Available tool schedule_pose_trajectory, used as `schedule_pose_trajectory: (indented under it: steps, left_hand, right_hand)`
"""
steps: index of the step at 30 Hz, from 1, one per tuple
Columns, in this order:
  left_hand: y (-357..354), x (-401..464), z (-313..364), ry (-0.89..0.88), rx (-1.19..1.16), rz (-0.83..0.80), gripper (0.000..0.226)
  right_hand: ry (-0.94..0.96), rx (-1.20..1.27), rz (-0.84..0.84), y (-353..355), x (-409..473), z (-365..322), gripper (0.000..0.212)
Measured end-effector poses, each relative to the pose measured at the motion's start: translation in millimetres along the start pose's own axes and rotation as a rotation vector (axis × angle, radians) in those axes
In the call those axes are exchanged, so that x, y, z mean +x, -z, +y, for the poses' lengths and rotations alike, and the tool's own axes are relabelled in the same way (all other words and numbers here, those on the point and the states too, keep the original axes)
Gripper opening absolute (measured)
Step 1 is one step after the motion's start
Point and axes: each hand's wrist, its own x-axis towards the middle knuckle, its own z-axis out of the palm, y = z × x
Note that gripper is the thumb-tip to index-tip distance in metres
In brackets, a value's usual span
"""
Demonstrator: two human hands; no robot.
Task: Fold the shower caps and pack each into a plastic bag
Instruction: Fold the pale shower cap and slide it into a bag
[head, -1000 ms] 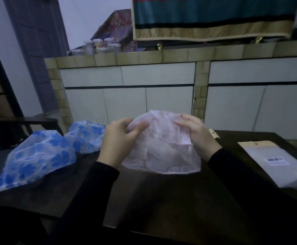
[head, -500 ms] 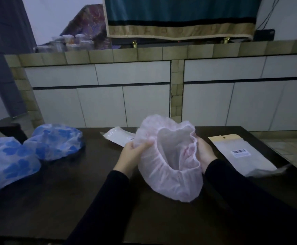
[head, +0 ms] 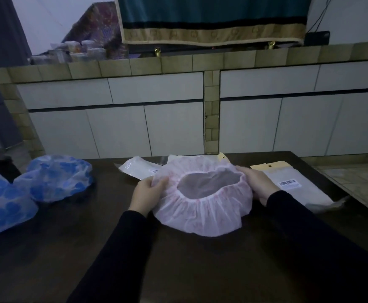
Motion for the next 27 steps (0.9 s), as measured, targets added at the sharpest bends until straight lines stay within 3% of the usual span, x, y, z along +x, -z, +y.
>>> schedule_pose_trajectory:
  steps: [2, 4, 6, 9, 13, 16, 19, 24, 27]
  left_hand:
    - [1, 2, 0, -0.025, -0.052, 0.026, 0.043]
    - [6, 4, -2, -0.043, -0.062, 0.083, 0.042]
    - [9, 4, -4, -0.052, 0.037, 0.160, 0.035]
    - [12, -7, 9, -0.082, 0.207, 0.276, 0.022]
    - [15, -32, 40, -0.375, 0.407, 0.393, 0.026]
    - [1, -63, 60, -0.407, 0.422, 0.086, 0.047]
    - [-18, -78, 51, -0.296, 0.760, -0.201, 0.079]
    - [-11, -74, 18, -0.118, 1.000, -0.437, 0.105]
    - [4, -69, 18, -0.088, 0.971, -0.518, 0.111]
  right_hand:
    - [0.054, 0.043, 0.020, -4, -3, -1, 0.028]
    - [0.077, -0.096, 0.099, -6, 2, 5, 0.035]
    - [0.079, -0.310, 0.137, -7, 4, 11, 0.025]
    - [0.052, -0.394, 0.116, -9, 4, 13, 0.020]
    - [0.040, -0.343, 0.122, -8, 1, 10, 0.022]
    - [0.049, -0.336, 0.110, -9, 0, 11, 0.019]
    - [0.080, -0.404, 0.102, -9, -1, 15, 0.024]
    - [0.112, -0.615, 0.189, -3, -3, 20, 0.028]
    - [0.075, -0.780, 0.207, 0, -4, 24, 0.028]
